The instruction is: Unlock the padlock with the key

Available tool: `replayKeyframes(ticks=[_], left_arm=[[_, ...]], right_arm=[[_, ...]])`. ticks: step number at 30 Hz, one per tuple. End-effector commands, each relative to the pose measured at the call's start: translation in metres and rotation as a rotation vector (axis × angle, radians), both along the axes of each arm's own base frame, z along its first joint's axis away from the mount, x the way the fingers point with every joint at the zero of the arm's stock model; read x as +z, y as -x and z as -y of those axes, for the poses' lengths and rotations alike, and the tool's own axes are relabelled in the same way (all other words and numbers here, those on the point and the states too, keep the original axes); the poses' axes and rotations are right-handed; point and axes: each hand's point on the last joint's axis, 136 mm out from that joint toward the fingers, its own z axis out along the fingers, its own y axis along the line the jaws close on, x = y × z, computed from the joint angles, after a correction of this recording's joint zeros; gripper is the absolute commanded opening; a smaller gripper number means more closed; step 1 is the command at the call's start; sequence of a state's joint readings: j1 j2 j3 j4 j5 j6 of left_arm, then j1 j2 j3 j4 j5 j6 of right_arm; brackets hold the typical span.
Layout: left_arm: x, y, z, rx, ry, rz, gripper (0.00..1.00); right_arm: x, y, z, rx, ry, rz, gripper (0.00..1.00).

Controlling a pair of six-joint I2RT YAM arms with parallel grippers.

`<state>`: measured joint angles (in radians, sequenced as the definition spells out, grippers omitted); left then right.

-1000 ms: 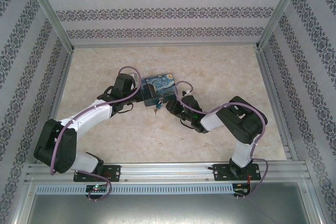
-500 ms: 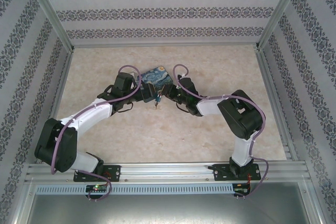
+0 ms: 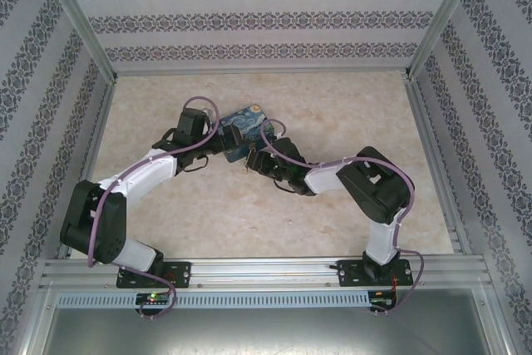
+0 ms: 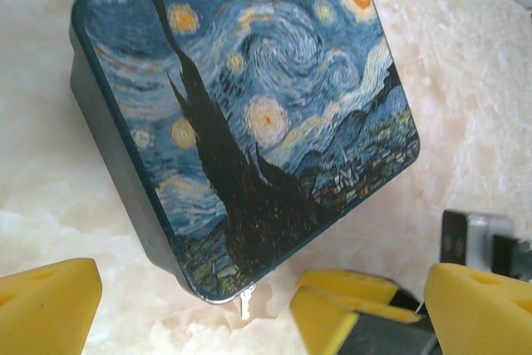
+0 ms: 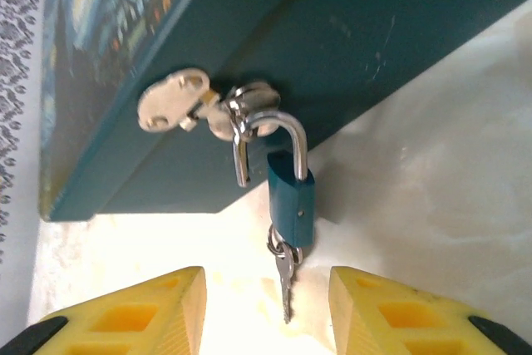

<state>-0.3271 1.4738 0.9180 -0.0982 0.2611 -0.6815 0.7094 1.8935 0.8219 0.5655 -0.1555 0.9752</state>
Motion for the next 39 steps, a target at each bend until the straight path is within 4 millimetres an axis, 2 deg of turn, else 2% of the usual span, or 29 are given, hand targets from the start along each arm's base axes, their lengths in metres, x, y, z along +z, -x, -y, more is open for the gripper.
replayKeyframes(ticks=[1, 11, 19, 24, 30, 32, 39], left_arm=[[0.011, -0.007, -0.006, 0.021, 0.022, -0.001, 1.0], [0.016, -0.011, -0.009, 0.041, 0.065, -0.012, 1.0], [0.012, -0.013, -0.006, 0.04, 0.081, -0.032, 1.0], [0.011, -0.017, -0.005, 0.041, 0.085, -0.036, 1.0], [0.007, -0.018, -0.005, 0.034, 0.068, -0.043, 1.0], [0.005, -0.018, -0.007, 0.035, 0.054, -0.045, 1.0], [-0.006, -0.015, -0.025, 0.04, -0.104, -0.098, 1.0]], right_arm=[[-0.009, -0.008, 0.0, -0.012, 0.061, 0.04, 0.43], [-0.019, -0.013, -0.007, 0.022, 0.15, 0.091, 0.41], [-0.032, -0.014, -0.011, 0.056, 0.218, 0.11, 0.37], [-0.037, -0.015, -0.007, 0.041, 0.229, 0.114, 0.27], [-0.036, -0.018, -0.004, 0.021, 0.213, 0.118, 0.03], [-0.034, -0.018, -0.001, 0.014, 0.202, 0.117, 0.0], [-0.03, -0.02, 0.005, -0.008, 0.13, 0.096, 0.0]])
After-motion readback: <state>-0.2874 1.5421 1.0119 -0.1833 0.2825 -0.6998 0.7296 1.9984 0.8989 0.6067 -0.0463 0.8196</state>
